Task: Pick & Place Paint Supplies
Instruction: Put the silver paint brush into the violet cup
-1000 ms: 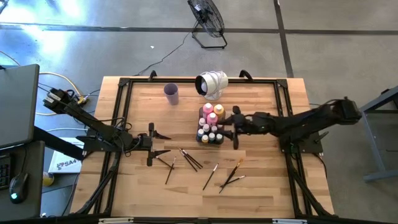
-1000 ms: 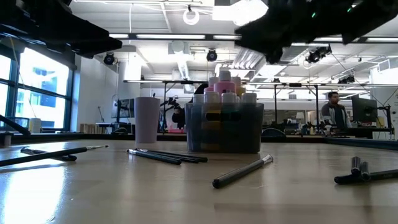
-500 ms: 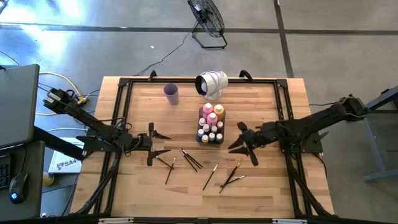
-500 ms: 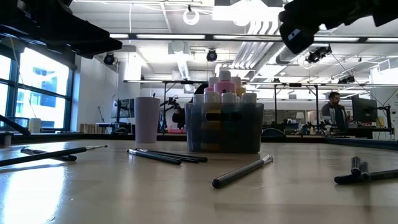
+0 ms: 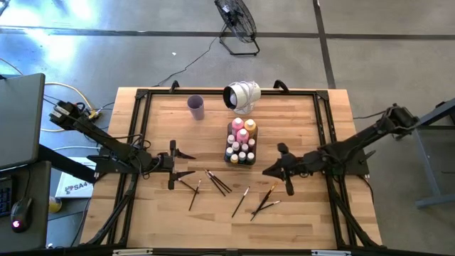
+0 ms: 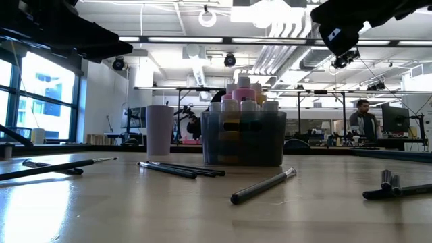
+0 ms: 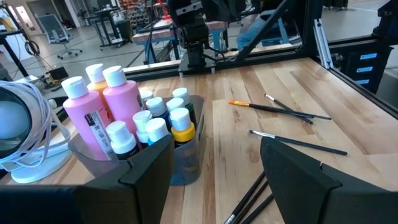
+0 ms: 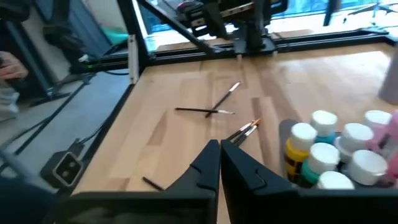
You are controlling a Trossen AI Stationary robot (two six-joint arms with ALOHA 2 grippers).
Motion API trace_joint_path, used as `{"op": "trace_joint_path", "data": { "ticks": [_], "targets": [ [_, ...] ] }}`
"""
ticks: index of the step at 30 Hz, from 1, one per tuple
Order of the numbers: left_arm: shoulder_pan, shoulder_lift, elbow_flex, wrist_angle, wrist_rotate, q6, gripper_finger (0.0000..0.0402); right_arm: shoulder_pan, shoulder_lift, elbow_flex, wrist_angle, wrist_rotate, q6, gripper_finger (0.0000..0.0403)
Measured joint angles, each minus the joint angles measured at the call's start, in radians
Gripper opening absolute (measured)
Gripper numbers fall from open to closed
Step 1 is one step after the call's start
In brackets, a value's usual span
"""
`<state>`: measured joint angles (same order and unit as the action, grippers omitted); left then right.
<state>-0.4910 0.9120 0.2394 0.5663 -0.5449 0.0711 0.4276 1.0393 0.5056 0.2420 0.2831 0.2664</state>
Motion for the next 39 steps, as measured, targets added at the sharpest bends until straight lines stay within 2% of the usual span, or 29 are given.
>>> {"op": "trace_joint_path", "data": {
  "ticks": [9,20,28,34,39],
  "targets": [
    [0.0,0.0,0.0,0.0,0.0,0.0,0.0235,0.074,0.0,0.0,-0.007,0.285,0.19,0.0004],
    [0.0,0.0,0.0,0.001,0.0,-0.001,0.0235,0.164,0.0,0.0,-0.057,0.528,0.424,0.0004],
    [0.0,0.0,0.0,0.001,0.001,-0.003,0.0235,0.17,0.0,0.0,-0.067,0.483,0.442,0.0003],
    [0.0,0.0,0.0,0.003,0.002,-0.063,0.0235,0.17,0.0,0.0,-0.073,0.474,0.435,0.0003],
    [0.0,0.0,0.0,0.005,0.065,-0.129,0.0235,0.17,0.0,0.0,-0.079,0.469,0.398,0.0002]
  ]
}}
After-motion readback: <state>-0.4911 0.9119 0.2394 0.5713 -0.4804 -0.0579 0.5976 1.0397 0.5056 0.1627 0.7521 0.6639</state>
